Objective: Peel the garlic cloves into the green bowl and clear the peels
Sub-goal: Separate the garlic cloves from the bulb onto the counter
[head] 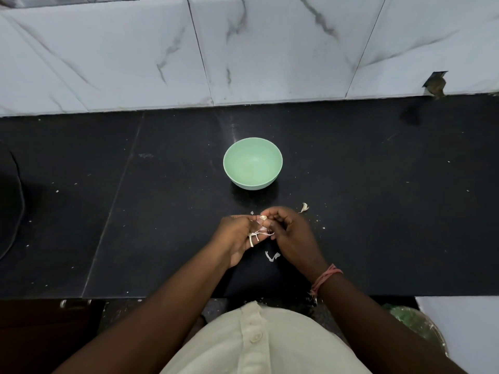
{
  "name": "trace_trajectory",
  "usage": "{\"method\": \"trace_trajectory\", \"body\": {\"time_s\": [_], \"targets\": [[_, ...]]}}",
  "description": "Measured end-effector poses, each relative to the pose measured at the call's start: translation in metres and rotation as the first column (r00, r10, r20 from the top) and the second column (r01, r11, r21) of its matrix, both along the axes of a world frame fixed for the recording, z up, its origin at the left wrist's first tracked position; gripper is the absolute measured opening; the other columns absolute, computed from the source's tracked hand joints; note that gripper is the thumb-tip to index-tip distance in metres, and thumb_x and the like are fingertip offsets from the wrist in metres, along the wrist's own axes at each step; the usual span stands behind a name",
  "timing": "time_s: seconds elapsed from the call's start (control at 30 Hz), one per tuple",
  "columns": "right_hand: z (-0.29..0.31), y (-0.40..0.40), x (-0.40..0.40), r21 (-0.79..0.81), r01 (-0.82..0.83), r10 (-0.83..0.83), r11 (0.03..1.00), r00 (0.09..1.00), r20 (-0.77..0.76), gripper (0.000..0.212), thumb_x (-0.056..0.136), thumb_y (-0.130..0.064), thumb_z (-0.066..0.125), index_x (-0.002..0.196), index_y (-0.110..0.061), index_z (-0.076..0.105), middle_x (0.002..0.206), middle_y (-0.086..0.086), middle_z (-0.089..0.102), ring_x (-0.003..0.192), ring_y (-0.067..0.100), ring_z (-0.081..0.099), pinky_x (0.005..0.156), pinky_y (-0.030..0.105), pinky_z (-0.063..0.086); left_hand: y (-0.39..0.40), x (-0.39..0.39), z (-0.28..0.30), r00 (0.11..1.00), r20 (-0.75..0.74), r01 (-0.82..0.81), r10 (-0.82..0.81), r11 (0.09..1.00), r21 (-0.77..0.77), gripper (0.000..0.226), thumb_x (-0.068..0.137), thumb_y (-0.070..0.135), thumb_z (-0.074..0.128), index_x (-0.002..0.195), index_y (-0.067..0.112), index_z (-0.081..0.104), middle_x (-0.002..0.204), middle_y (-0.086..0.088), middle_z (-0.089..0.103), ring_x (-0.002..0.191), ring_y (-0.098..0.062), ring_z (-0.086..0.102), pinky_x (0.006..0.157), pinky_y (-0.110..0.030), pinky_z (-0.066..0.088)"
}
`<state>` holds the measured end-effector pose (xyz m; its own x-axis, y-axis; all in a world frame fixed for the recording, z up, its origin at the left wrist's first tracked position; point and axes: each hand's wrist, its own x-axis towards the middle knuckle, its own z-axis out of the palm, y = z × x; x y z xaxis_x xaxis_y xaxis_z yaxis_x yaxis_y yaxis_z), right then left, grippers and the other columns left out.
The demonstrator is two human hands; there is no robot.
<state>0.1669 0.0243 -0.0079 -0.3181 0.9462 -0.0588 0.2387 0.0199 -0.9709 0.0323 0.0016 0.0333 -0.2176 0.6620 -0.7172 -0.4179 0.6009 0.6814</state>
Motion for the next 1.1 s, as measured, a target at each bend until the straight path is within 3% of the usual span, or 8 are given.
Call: {"method": "trace_trajectory", "body": {"time_s": [0.1, 0.3, 0.43, 0.6, 0.77, 0.83, 0.97, 1.1], "targets": [[0.000, 0.001, 0.001, 0.118, -0.053, 0.041, 0.992, 0.994, 0.099, 0.025, 0.092, 0.000, 0.059, 0.099, -0.022, 0.068, 0.098, -0.009, 0.068, 0.094, 0.010, 0.065, 0.085, 0.031, 0.053, 0.002, -0.004, -0.001, 0.999, 0.007, 0.033, -0.033, 0.999, -0.019, 0.016, 0.092, -0.009, 0.059, 0.085, 0.000, 0.070, 0.071, -0.006, 0.072, 0.063, -0.011, 0.069, 0.061, -0.023, 0.058], [0.003, 0.004, 0.003, 0.211, -0.139, 0.081, 0.967, 0.961, 0.263, 0.023, 0.095, -0.001, 0.050, 0.103, -0.018, 0.063, 0.101, -0.005, 0.060, 0.094, 0.001, 0.057, 0.083, 0.017, 0.045, 0.006, -0.005, -0.001, 0.998, -0.013, 0.060, -0.060, 0.998, -0.026, 0.014, 0.091, -0.010, 0.059, 0.100, -0.007, 0.069, 0.087, -0.013, 0.073, 0.071, -0.016, 0.070, 0.058, -0.023, 0.057], [-0.003, 0.003, 0.003, 0.157, -0.079, 0.044, 0.984, 0.976, 0.214, 0.018, 0.098, -0.004, 0.049, 0.106, -0.017, 0.059, 0.103, -0.003, 0.062, 0.097, 0.005, 0.059, 0.084, 0.018, 0.046, 0.010, -0.005, 0.000, 0.995, 0.059, 0.085, -0.084, 0.996, -0.007, 0.011, 0.091, -0.010, 0.059, 0.093, -0.005, 0.068, 0.079, -0.012, 0.073, 0.064, -0.016, 0.071, 0.059, -0.022, 0.058], [0.000, 0.007, 0.010, -0.091, 0.220, -0.215, 0.971, 0.975, 0.062, 0.006, 0.100, -0.014, 0.056, 0.102, -0.019, 0.059, 0.094, -0.001, 0.066, 0.084, 0.013, 0.063, 0.081, 0.031, 0.053, 0.012, 0.001, -0.003, 0.994, 0.083, 0.077, -0.073, 0.996, -0.042, 0.007, 0.091, -0.004, 0.064, 0.095, -0.002, 0.069, 0.084, -0.010, 0.071, 0.073, -0.017, 0.068, 0.057, -0.022, 0.058], [0.010, 0.007, 0.014, -0.167, 0.128, -0.139, 0.978, 0.988, -0.059, 0.014, 0.098, -0.005, 0.059, 0.109, -0.013, 0.064, 0.090, 0.001, 0.067, 0.069, 0.001, 0.062, 0.063, 0.018, 0.048, 0.013, 0.005, -0.006, 0.980, 0.174, 0.099, -0.095, 0.995, -0.013, 0.018, 0.093, 0.002, 0.064, 0.109, -0.003, 0.070, 0.087, -0.006, 0.076, 0.070, -0.011, 0.074, 0.058, -0.020, 0.056], [0.010, 0.006, 0.015, -0.142, 0.087, -0.094, 0.986, 0.995, -0.041, 0.020, 0.098, -0.003, 0.058, 0.114, -0.010, 0.067, 0.088, -0.003, 0.068, 0.069, -0.003, 0.062, 0.064, 0.013, 0.047, 0.014, 0.007, -0.007, 0.979, 0.177, 0.103, -0.099, 0.995, -0.014, 0.021, 0.094, 0.002, 0.064, 0.113, -0.005, 0.067, 0.086, -0.008, 0.075, 0.069, -0.012, 0.074, 0.057, -0.020, 0.056], [0.009, 0.007, 0.022, -0.135, 0.094, -0.100, 0.986, 0.994, -0.035, 0.009, 0.098, -0.008, 0.061, 0.102, -0.008, 0.069, 0.086, -0.002, 0.072, 0.074, 0.002, 0.066, 0.068, 0.016, 0.050, 0.014, 0.009, -0.010, 0.980, 0.154, 0.130, -0.125, 0.991, -0.022, 0.020, 0.093, 0.004, 0.066, 0.111, -0.004, 0.068, 0.089, -0.009, 0.074, 0.069, -0.012, 0.073, 0.057, -0.021, 0.056], [0.009, 0.011, 0.031, -0.182, 0.283, -0.281, 0.942, 0.959, 0.041, 0.009, 0.101, -0.014, 0.057, 0.097, -0.010, 0.065, 0.076, 0.002, 0.067, 0.057, 0.004, 0.059, 0.058, 0.021, 0.048, 0.015, 0.009, -0.012, 0.988, 0.146, 0.064, -0.057, 0.997, -0.045, 0.013, 0.090, 0.004, 0.070, 0.101, -0.002, 0.068, 0.088, -0.009, 0.071, 0.077, -0.015, 0.069, 0.056, -0.023, 0.057]]}}
